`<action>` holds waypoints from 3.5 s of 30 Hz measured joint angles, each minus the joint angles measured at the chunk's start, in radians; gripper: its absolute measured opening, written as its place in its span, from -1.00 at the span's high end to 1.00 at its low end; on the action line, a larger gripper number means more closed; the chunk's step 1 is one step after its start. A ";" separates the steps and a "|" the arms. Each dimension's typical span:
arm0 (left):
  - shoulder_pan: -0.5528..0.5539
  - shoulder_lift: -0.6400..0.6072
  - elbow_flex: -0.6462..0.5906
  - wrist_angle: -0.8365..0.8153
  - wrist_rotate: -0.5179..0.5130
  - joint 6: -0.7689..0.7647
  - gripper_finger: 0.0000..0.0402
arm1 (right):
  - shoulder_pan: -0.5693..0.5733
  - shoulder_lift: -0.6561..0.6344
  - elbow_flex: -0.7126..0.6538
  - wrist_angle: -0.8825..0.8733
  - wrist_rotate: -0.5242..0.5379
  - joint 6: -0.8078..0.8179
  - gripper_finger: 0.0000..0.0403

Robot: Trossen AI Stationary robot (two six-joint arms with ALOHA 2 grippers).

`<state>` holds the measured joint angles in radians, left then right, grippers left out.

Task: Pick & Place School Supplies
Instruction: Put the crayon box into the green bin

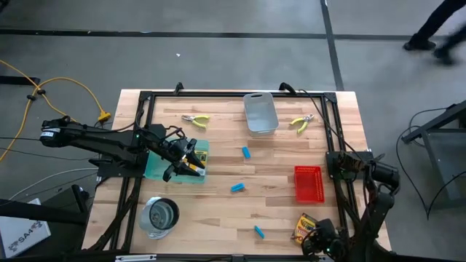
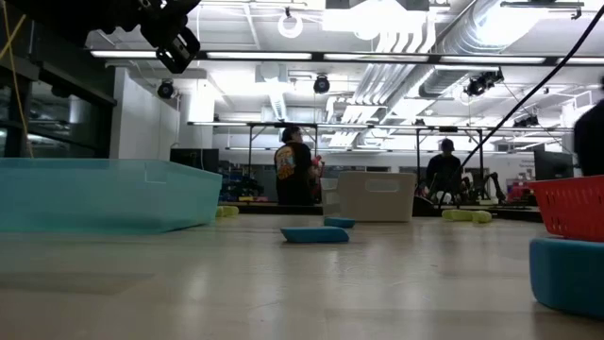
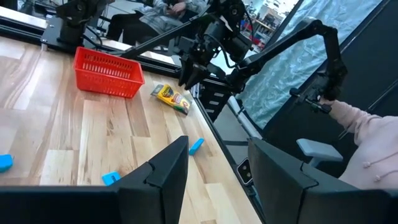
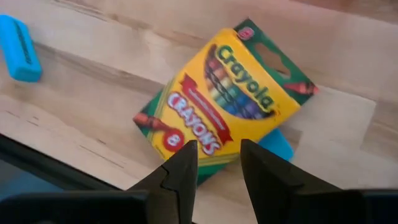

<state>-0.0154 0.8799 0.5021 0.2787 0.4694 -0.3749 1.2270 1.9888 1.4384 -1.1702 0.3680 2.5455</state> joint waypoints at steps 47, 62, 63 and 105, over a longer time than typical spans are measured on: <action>-0.091 0.523 0.000 0.627 0.102 -0.285 0.19 | -0.031 0.000 0.000 0.001 -0.079 0.017 0.43; -0.031 0.523 0.001 0.628 0.115 -0.285 0.19 | -0.023 -0.001 0.000 0.000 -0.100 0.000 0.43; -0.030 0.523 0.001 0.628 0.115 -0.286 0.19 | -0.019 -0.001 0.000 0.000 -0.077 -0.008 0.43; -0.025 0.522 0.002 0.726 0.333 -0.307 0.19 | -0.497 -0.258 0.000 -0.259 -0.107 -0.663 0.43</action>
<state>-0.0406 1.4017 0.5037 1.0042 0.8028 -0.6815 0.7296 1.7304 1.4384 -1.4297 0.2609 1.8825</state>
